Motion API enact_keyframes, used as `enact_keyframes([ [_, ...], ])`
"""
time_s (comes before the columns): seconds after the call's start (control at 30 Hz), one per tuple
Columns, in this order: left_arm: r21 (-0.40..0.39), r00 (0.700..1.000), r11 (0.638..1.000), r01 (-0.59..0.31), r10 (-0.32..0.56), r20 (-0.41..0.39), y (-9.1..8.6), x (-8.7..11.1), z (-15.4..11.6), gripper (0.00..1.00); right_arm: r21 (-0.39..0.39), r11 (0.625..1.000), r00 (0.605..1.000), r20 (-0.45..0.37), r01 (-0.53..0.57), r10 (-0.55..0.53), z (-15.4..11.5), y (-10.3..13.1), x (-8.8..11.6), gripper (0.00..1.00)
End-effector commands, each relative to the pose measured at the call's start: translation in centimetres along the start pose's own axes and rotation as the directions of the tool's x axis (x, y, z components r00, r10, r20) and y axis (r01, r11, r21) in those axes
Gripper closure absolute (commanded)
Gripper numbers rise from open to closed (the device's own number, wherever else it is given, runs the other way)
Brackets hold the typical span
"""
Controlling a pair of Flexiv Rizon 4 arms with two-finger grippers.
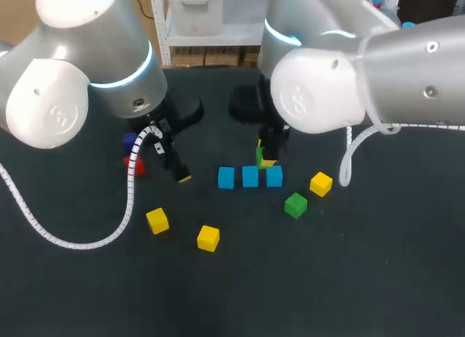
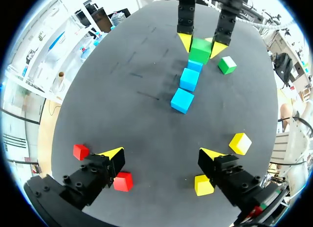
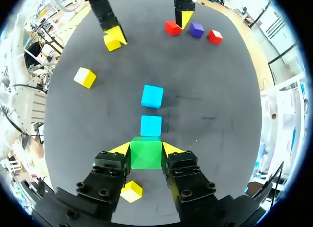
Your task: Place the blue cubes, place green cubes on the blue cubes, place the yellow cubes on the green cubes, then place the red cubes on the yellow cubes, and place purple cube on the red cubes.
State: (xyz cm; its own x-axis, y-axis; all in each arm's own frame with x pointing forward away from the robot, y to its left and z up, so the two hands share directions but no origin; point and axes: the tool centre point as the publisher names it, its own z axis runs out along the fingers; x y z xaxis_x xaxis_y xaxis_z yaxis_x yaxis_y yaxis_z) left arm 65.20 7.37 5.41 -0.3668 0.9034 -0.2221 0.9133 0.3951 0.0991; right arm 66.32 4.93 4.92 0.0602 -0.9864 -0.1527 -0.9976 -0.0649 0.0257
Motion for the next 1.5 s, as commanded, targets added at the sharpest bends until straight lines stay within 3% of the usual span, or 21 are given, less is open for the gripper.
enact_keyframes([
  [0.03, 0.003, 1.000, 1.000, -0.002, 0.002, 0.003, 0.1, 0.1, 0.0, 0.00, 0.039, 0.999, 1.000, -0.001, -0.013, 0.013, 0.1, 0.9, 0.5, 1.00],
  [0.57, 0.003, 1.000, 1.000, -0.002, 0.002, 0.003, 0.1, 0.1, 0.0, 0.00, 0.011, 0.999, 0.999, 0.029, -0.044, 0.044, 2.1, 0.6, 0.2, 1.00],
  [1.5, 0.003, 1.000, 1.000, -0.002, 0.002, 0.003, 0.1, 0.1, 0.0, 0.00, -0.004, 0.999, 0.999, 0.026, -0.040, 0.041, 2.6, -0.1, 0.1, 1.00],
])
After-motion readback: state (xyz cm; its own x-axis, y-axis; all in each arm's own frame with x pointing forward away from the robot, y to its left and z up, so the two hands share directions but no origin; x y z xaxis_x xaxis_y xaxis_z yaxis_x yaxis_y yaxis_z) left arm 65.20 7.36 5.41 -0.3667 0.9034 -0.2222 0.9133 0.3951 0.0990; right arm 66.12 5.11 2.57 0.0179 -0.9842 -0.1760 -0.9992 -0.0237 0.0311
